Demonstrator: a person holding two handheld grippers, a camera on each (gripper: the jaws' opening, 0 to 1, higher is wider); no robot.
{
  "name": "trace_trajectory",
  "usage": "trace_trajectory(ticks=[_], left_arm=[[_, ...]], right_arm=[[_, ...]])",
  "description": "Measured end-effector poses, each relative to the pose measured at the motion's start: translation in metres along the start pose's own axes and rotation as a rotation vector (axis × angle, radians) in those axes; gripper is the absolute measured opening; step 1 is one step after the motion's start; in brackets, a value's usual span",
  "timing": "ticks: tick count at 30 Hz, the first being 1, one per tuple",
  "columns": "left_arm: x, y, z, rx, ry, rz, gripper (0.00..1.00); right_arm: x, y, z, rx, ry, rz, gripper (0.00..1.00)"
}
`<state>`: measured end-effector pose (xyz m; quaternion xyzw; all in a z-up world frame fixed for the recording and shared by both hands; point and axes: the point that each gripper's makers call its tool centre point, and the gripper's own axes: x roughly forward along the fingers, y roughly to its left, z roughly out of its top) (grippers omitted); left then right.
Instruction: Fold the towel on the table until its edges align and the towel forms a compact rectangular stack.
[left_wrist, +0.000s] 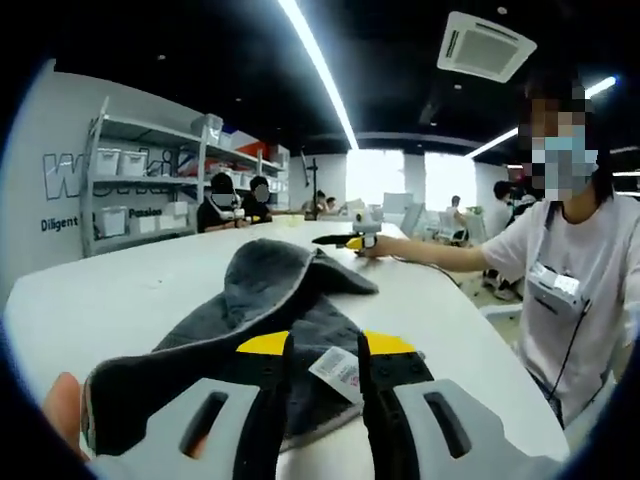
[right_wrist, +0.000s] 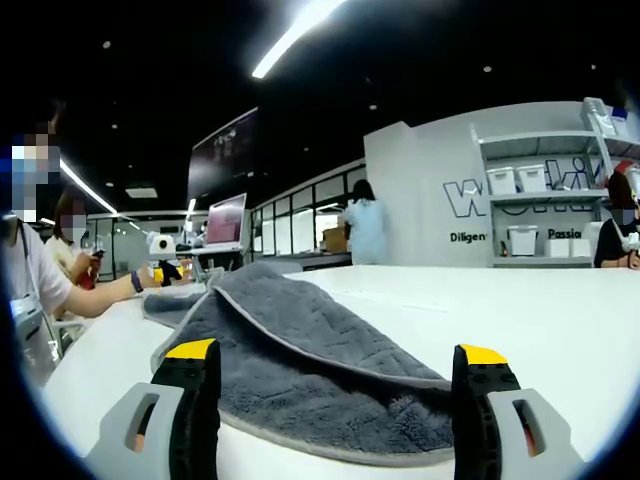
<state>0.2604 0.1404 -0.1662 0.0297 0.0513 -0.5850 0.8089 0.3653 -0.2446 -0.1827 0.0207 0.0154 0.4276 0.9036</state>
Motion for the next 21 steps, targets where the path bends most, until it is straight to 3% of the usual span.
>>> trace_trajectory(ticks=[6, 10, 21], left_arm=[[-0.008, 0.015, 0.014, 0.009, -0.07, 0.068, 0.33], [-0.01, 0.02, 0.021, 0.001, -0.111, 0.097, 0.43], [-0.009, 0.026, 0.023, 0.002, -0.134, 0.143, 0.64]], right_arm=[[0.0, -0.006, 0.001, 0.0, 0.001, -0.001, 0.98], [0.0, -0.009, 0.002, 0.001, -0.001, -0.002, 0.98], [-0.002, -0.004, 0.0, 0.0, -0.002, -0.001, 0.98]])
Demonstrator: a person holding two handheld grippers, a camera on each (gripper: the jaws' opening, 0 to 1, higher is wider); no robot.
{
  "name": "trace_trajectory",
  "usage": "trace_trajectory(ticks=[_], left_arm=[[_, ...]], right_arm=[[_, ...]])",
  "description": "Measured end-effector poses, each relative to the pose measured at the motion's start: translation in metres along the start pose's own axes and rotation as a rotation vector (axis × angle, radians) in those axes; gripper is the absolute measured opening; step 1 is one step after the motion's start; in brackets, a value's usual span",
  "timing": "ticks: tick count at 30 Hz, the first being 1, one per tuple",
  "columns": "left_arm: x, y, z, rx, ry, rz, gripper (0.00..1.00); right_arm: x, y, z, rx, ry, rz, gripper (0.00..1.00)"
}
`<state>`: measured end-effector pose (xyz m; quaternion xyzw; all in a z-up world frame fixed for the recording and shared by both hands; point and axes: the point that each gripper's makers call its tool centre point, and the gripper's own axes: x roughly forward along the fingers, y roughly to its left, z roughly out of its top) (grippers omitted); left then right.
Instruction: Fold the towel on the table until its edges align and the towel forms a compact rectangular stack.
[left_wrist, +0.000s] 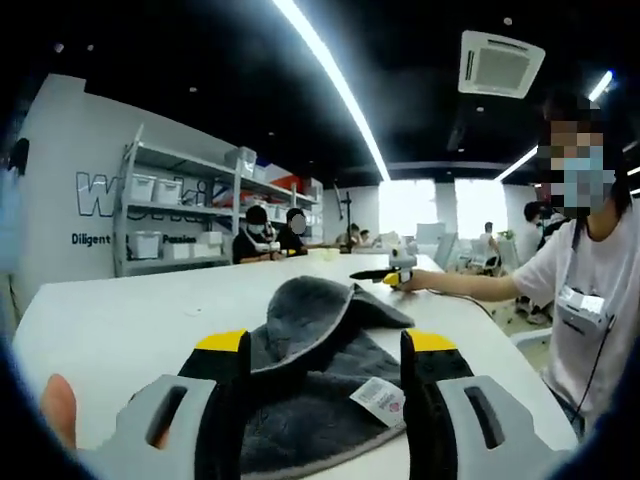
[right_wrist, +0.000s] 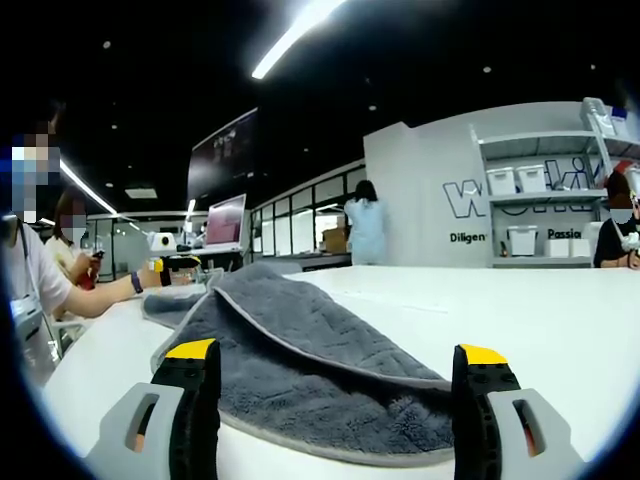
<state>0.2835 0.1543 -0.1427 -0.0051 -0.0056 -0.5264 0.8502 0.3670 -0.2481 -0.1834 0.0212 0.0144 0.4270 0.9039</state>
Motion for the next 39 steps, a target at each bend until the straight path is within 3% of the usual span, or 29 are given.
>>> trace_trajectory(ticks=[11, 25, 39], left_arm=[[-0.001, 0.006, 0.0, 0.004, -0.009, 0.038, 0.79], [0.002, 0.012, -0.003, 0.015, -0.003, 0.061, 0.97], [0.004, 0.013, -0.002, 0.035, -0.002, 0.074, 0.99]], right_arm=[[0.0, 0.009, -0.003, -0.002, 0.001, 0.001, 0.98], [0.0, 0.002, -0.002, -0.002, 0.002, 0.001, 0.98], [0.0, 0.001, -0.002, -0.006, 0.005, 0.001, 0.98]])
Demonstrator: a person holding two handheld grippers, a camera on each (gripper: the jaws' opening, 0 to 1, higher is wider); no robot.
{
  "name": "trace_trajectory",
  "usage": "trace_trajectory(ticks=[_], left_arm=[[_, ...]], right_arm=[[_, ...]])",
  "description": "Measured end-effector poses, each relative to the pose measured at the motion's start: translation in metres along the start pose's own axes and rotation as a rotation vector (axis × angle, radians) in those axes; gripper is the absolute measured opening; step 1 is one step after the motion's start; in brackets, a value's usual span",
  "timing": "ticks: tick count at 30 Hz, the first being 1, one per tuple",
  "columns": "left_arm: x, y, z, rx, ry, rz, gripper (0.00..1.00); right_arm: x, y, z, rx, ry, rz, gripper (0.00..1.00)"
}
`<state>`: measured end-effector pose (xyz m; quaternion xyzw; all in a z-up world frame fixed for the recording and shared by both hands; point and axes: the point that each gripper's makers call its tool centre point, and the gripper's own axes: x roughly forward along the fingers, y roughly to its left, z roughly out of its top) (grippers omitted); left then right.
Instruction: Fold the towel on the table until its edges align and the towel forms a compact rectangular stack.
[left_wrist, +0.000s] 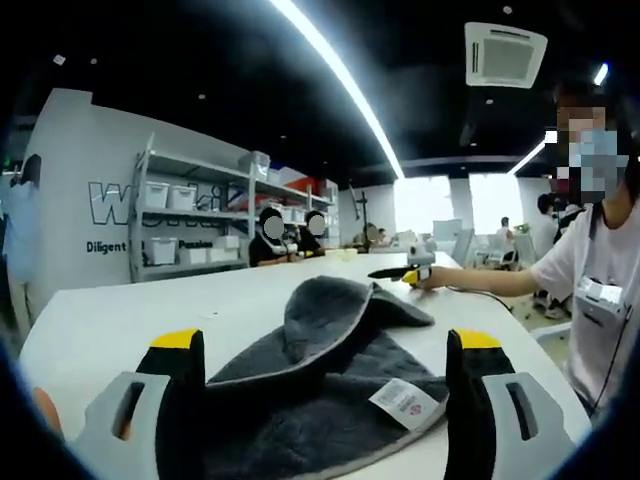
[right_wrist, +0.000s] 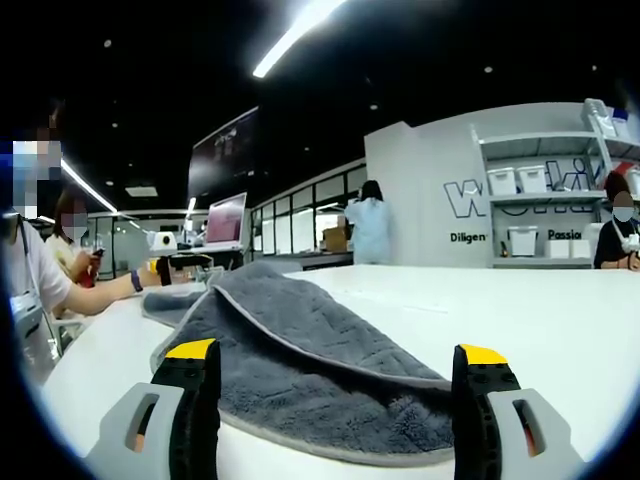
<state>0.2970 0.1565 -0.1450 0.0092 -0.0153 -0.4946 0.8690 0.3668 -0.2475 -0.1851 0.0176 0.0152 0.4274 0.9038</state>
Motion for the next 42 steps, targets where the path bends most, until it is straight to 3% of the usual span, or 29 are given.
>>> trace_trajectory(ticks=[21, 42], left_arm=[[0.004, 0.003, -0.01, 0.035, 0.043, 0.03, 0.99], [0.002, 0.021, -0.02, 0.105, 0.102, 0.107, 0.99]], right_arm=[[0.001, 0.0, -0.001, -0.036, 0.01, -0.005, 0.99], [0.005, -0.005, -0.005, -0.116, 0.037, -0.047, 0.99]])
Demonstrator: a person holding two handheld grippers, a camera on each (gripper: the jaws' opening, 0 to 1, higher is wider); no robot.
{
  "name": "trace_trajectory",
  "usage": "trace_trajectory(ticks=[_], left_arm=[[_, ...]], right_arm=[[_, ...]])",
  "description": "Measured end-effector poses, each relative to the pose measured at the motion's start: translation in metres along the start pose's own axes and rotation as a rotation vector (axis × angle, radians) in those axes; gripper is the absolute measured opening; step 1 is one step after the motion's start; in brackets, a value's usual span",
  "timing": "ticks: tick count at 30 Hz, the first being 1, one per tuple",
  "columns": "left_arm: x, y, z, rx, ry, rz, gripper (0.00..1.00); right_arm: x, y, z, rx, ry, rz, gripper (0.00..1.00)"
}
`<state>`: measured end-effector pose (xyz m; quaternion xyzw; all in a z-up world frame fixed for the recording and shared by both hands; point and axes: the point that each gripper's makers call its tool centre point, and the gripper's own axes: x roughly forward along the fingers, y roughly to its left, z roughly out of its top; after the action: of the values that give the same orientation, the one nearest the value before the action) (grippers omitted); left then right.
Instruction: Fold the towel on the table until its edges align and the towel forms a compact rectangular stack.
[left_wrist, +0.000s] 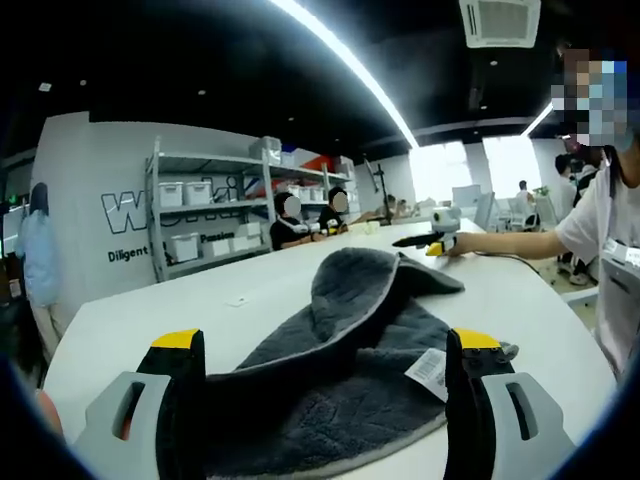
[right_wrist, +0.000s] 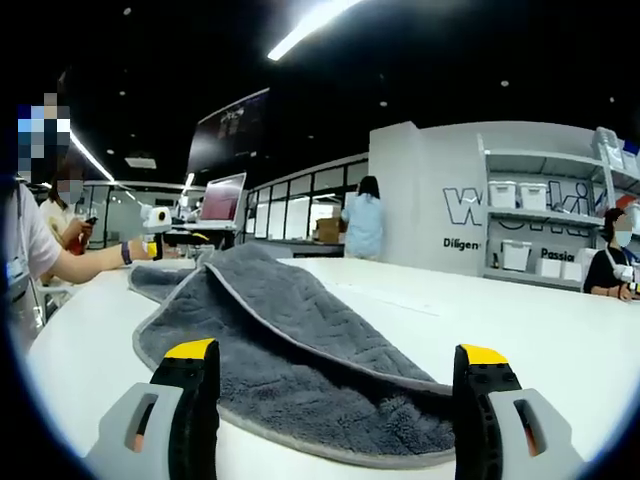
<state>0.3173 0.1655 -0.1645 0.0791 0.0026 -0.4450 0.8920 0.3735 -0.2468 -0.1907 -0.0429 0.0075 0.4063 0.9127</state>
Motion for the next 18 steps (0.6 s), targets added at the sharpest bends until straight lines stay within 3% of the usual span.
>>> trace_trajectory(ticks=[10, 18], left_arm=[[-0.0009, 0.0043, -0.001, 0.021, 0.008, 0.022, 0.98], [-0.0015, 0.0074, -0.003, 0.031, 0.019, 0.049, 0.97]], right_arm=[[0.0012, -0.0029, -0.0001, -0.041, 0.005, -0.024, 0.99], [0.0053, -0.0015, 0.0051, -0.157, 0.01, -0.062, 0.98]])
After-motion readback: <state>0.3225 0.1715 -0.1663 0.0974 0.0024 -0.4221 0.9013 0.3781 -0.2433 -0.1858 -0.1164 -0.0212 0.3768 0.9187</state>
